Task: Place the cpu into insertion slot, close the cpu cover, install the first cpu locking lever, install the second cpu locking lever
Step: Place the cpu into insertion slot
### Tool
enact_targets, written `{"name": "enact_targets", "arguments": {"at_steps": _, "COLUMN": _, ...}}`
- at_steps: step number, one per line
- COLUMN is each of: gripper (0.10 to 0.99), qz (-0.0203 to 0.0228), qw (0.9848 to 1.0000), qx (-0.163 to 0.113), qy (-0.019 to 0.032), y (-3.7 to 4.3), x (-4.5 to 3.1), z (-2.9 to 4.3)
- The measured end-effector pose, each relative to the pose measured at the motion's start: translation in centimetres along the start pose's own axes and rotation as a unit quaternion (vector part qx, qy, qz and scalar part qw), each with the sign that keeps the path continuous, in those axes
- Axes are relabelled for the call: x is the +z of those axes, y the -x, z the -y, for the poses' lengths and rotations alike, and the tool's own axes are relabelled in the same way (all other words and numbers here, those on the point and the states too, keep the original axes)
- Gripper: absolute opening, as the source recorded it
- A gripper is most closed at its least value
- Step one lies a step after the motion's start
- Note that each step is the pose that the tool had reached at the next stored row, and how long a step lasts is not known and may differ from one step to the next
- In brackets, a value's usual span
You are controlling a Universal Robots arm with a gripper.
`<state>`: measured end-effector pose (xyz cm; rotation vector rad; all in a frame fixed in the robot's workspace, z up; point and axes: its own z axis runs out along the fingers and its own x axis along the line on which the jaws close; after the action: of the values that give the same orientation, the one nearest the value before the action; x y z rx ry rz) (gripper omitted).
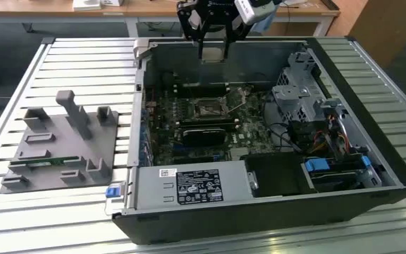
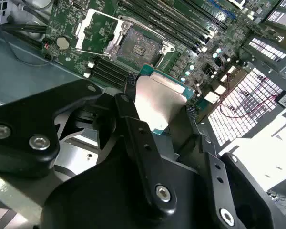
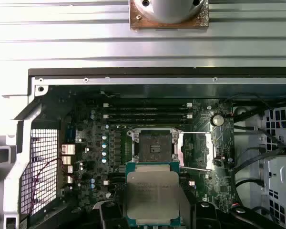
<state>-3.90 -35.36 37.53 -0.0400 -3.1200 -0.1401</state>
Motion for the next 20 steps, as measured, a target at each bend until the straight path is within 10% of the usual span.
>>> {"name": "enact_targets", "arguments": {"at_steps": 20, "gripper": 0.525, "qz": 0.0042, "qw": 0.9989, "qx": 0.047, "qy": 0.0008, "y": 0.0, "x": 0.01, "z": 0.0}}
